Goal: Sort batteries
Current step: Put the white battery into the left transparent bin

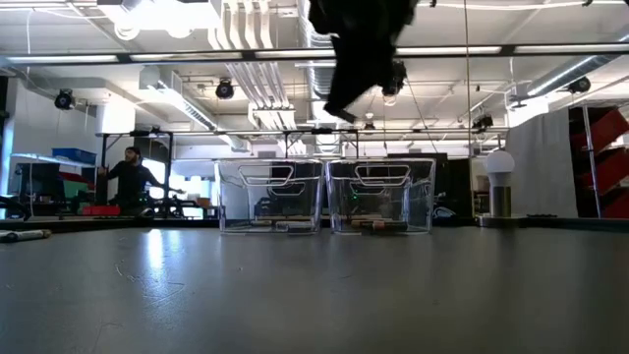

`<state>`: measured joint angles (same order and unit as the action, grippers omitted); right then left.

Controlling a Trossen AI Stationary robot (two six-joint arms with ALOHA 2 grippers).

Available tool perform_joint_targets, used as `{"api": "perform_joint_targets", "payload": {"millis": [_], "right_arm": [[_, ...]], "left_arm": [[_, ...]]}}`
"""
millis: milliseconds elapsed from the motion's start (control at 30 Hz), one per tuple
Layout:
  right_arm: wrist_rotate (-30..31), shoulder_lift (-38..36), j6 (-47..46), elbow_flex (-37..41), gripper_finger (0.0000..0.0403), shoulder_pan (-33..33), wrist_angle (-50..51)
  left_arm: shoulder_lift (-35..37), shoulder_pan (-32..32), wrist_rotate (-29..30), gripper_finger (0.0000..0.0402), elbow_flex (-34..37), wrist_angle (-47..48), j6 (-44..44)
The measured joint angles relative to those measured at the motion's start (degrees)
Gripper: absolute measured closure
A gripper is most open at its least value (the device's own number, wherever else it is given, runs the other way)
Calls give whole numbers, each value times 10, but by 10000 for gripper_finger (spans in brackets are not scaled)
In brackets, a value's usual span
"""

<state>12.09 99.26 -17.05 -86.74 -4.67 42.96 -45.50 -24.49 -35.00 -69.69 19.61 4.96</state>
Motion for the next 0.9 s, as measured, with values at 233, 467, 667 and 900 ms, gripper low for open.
{"api": "perform_joint_targets", "payload": {"millis": [233, 467, 667, 900], "right_arm": [[-34, 14, 131, -83, 365, 117, -32], [-121, 81, 148, -178, 365, 170, -32], [-126, 104, 154, -282, 365, 171, -60], [-157, 93, 116, -319, 365, 175, -171]], "left_arm": [[3, 0, 0, 258, 1, 50, -41], [1, 1, 43, 258, 3, 71, -11], [39, 0, 114, 258, 70, 30, -20], [83, 0, 148, 258, 211, -159, -94]]}}
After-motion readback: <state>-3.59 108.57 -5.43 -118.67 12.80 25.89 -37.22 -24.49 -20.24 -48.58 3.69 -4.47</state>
